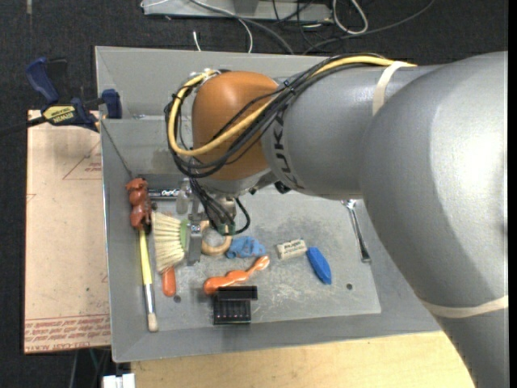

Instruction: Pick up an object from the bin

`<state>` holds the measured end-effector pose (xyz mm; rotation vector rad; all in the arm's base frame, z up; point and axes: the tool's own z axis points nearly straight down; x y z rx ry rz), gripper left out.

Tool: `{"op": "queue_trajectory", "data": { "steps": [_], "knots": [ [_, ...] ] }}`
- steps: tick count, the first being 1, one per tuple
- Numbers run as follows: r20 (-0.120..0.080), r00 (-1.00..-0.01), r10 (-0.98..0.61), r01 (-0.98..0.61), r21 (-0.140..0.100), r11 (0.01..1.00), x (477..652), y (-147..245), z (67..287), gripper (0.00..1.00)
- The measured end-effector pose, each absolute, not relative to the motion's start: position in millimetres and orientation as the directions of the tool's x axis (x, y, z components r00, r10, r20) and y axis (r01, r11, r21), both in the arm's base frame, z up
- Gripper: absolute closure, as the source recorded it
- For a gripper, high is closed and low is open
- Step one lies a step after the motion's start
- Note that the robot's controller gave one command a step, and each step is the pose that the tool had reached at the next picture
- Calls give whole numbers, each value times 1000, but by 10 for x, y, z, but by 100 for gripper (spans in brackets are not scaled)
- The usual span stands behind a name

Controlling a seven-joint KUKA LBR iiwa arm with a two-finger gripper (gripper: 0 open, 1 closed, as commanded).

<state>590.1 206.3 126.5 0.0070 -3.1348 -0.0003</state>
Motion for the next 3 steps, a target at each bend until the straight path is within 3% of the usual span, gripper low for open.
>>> {"op": "queue_trajectory", "data": {
  "steps": [1, 2, 3],
  "knots": [
    [-1, -1000, -1, -1, 2, 1000, 5924, 2053, 1315, 0],
    [0, -954, -298, -298, 3, 954, 5772, 2286, 734, 0],
    [-6, -1000, -14, -14, 5, 1000, 5860, 1789, 717, 0]
  ]
}}
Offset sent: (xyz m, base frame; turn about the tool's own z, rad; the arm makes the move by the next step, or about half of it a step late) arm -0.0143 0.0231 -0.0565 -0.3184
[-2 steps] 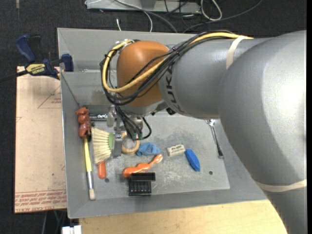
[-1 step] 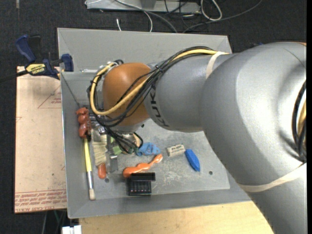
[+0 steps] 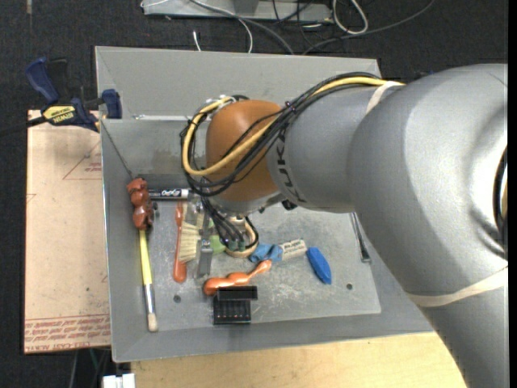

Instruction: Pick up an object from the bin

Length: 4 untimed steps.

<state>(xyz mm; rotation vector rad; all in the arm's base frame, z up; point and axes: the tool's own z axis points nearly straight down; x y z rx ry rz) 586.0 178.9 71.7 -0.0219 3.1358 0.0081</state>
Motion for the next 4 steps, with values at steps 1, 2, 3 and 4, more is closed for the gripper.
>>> {"op": "queue_trajectory", "data": {
  "steps": [1, 2, 3, 4],
  "knots": [
    [-6, -996, 90, 90, 4, 996, 5879, 1272, 714, 0],
    [-8, -996, 91, 91, 6, 996, 5885, 1583, 717, 0],
    [-9, -992, 127, 127, 7, 992, 5778, 1394, 712, 100],
    [-9, -992, 127, 127, 7, 992, 5779, 1394, 712, 100]
  ]
}}
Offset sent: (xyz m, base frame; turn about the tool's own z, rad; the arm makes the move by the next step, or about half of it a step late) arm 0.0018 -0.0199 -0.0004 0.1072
